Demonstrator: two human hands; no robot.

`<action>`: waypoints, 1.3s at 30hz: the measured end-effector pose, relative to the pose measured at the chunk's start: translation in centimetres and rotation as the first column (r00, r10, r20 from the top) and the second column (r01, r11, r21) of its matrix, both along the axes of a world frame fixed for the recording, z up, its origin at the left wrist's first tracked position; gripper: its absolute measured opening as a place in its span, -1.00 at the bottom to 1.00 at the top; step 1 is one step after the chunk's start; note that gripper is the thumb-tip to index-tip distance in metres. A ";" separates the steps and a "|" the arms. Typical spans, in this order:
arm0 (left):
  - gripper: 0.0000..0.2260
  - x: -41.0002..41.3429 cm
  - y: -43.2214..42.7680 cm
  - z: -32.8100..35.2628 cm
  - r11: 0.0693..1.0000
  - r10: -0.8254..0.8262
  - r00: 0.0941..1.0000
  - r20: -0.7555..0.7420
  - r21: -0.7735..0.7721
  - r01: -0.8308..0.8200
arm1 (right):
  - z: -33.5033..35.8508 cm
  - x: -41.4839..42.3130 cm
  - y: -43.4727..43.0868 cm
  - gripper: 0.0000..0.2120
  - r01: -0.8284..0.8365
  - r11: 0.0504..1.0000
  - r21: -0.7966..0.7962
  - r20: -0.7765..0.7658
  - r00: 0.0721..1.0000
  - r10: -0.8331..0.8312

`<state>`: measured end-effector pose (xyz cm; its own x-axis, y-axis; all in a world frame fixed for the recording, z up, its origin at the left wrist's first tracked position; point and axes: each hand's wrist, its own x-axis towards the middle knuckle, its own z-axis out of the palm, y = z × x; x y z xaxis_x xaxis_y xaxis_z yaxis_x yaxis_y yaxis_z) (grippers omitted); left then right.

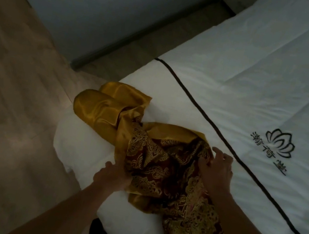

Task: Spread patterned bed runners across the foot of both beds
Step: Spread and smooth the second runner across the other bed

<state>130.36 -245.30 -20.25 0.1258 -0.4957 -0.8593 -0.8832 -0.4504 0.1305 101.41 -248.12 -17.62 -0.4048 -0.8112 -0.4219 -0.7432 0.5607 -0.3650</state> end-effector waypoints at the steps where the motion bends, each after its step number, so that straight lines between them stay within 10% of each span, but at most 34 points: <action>1: -0.25 -0.1 0.2 0.0 1.000 -0.003 0.999 0.037 -0.021 0.004 | -0.3 0.5 0.2 -0.46 -0.043 0.999 -0.003 0.000 0.999 0.043; 9: -0.31 -0.7 -3.8 -0.7 0.713 -0.016 0.999 0.048 -0.700 0.045 | -3.4 3.2 -4.0 -0.26 -0.303 0.949 -0.085 -0.003 0.953 0.304; 19: -0.30 2.3 -2.8 -7.9 0.866 -0.053 0.999 -0.003 -0.499 0.044 | -11.5 10.7 -7.1 -0.06 -0.609 0.785 0.118 -0.045 0.786 0.617; 25: -0.41 3.9 -1.1 -5.9 0.855 -0.034 0.994 -0.107 -0.518 -0.026 | -10.7 11.1 -2.4 -0.73 -0.634 0.771 0.059 -0.068 0.768 0.637; 34: -0.38 1.0 -4.7 0.9 0.505 -0.088 0.925 -0.370 -0.817 -0.279 | -2.0 6.3 -5.8 -0.76 -0.192 0.955 -0.226 -0.055 0.981 0.184; 36: -0.53 1.9 -3.4 0.7 0.555 -0.005 0.954 -0.299 -0.795 -0.246 | -0.4 5.3 -5.1 -0.74 -0.198 0.964 -0.179 -0.070 0.980 0.188; 39: -0.58 3.9 -0.8 -1.3 0.891 0.058 0.996 -0.064 -0.446 -0.080 | -0.4 4.0 -2.9 -0.67 -0.172 0.985 0.021 -0.122 0.977 0.173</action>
